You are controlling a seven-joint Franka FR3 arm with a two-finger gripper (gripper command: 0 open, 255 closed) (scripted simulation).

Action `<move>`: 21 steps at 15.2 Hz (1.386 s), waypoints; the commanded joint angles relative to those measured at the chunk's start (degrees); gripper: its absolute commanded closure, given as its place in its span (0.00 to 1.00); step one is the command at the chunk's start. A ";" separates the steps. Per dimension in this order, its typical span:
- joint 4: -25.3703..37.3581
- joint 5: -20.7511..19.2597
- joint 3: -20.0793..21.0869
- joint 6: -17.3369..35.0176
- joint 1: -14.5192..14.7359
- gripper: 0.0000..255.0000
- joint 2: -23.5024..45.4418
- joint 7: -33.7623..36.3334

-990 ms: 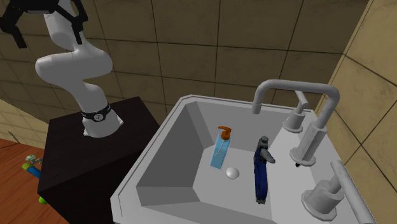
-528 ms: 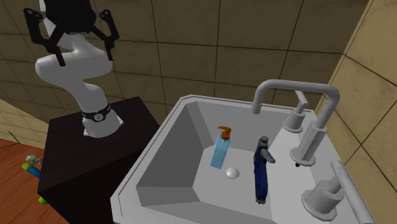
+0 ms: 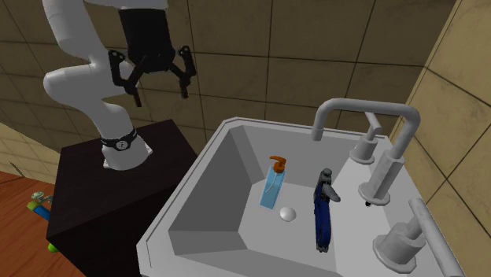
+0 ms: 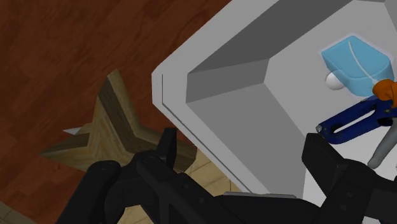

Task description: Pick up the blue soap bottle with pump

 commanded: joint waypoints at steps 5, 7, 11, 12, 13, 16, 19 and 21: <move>1.00 0.01 6.68 7.92 0.98 0.00 9.41 6.36; 1.76 -0.60 8.81 10.20 1.13 0.00 12.69 8.61; 4.06 -3.12 13.01 14.36 1.22 0.00 19.97 13.70; 4.80 -4.06 14.04 15.30 1.21 0.00 21.93 15.12; 5.61 -5.15 15.01 16.17 1.23 0.00 23.96 16.62; 8.46 -9.26 17.51 18.39 1.60 0.00 30.41 21.51; 11.97 -14.41 19.12 19.86 2.70 0.00 37.31 26.79; 14.67 -18.06 19.48 20.40 4.11 0.00 42.02 30.26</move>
